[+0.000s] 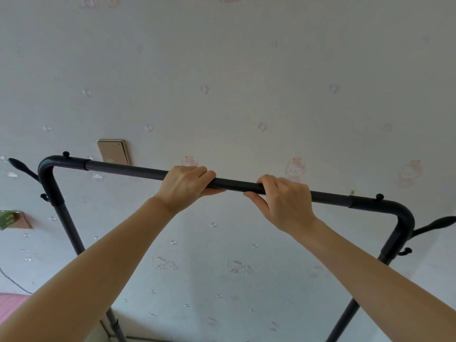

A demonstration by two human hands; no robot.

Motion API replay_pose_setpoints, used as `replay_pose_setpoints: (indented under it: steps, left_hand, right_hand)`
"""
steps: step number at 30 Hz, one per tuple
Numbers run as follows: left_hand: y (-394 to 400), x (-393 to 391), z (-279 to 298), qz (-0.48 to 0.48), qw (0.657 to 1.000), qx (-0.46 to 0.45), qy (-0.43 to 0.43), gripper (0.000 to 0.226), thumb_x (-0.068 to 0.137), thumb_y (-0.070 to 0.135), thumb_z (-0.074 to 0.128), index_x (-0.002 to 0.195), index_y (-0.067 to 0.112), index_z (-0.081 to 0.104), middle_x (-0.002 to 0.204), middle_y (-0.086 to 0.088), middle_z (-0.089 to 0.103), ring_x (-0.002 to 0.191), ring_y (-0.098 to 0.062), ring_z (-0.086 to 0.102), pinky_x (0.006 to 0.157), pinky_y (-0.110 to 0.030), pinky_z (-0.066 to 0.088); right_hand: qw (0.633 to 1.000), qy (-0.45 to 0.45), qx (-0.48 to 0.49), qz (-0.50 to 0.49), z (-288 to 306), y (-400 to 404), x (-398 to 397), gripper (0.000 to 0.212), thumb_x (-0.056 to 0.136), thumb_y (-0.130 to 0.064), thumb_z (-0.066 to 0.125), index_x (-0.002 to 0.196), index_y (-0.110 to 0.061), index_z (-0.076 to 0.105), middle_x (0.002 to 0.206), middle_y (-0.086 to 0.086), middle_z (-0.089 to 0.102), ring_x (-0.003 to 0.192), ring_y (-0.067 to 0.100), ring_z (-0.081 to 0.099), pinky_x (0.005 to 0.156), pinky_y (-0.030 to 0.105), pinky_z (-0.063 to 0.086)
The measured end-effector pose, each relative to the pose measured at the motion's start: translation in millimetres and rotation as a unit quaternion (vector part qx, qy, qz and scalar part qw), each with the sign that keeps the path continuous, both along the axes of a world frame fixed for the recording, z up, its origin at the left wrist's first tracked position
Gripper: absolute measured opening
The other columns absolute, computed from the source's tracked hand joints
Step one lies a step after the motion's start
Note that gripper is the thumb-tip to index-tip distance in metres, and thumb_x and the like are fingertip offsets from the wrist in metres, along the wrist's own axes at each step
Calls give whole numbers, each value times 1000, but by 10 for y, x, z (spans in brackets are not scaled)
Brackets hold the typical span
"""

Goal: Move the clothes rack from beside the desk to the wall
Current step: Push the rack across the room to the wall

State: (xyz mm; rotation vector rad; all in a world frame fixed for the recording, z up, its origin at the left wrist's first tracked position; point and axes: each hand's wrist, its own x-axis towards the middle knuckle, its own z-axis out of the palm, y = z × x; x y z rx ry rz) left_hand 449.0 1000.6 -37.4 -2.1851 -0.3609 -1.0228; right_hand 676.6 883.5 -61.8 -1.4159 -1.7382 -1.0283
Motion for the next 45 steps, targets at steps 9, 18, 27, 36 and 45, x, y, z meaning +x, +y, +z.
replay_pose_setpoints:
  steps: [9, 18, 27, 36, 45]
  left_hand:
    - [48, -158, -34, 43, 998, -33, 10, 48, 94, 52, 50, 69, 12, 56, 53, 1, 47, 41, -16, 41, 36, -28, 39]
    - [-276, -292, 0, 81, 994, -56, 53, 39, 97, 45, 41, 102, 15, 66, 87, -2, 62, 70, -22, 56, 65, -34, 46]
    - [-307, -470, 49, 131, 983, -116, 63, 36, 94, 44, 42, 105, 17, 62, 71, 1, 61, 59, -23, 55, 55, -36, 45]
    - [-413, -358, -18, 153, 976, -136, 71, 33, 94, 44, 43, 104, 17, 61, 73, 1, 60, 60, -23, 51, 57, -34, 40]
    - [-323, -410, 12, 179, 972, -147, 49, 35, 95, 43, 42, 102, 14, 61, 70, -3, 58, 61, -26, 50, 60, -38, 40]
  right_hand:
    - [996, 21, -80, 23, 43, 43, -171, 38, 92, -50, 48, 83, -15, 58, 54, -6, 51, 43, 15, 45, 37, 27, 40]
    - [993, -22, -115, 12, 29, -319, -141, 26, 87, -14, 55, 111, -6, 59, 93, 5, 62, 78, 23, 54, 65, 35, 49]
    - [976, 14, -179, -124, 116, -480, 206, 36, 86, -37, 61, 110, -10, 61, 102, 5, 62, 93, 29, 55, 79, 41, 46]
    - [920, 99, -242, -293, -58, -1018, 899, 42, 84, -2, 56, 124, -1, 47, 108, 22, 52, 86, 39, 51, 74, 45, 44]
    - [940, 113, -241, -214, -1, -705, 1038, 32, 86, 11, 46, 114, -3, 53, 99, 18, 49, 80, 32, 44, 69, 39, 39]
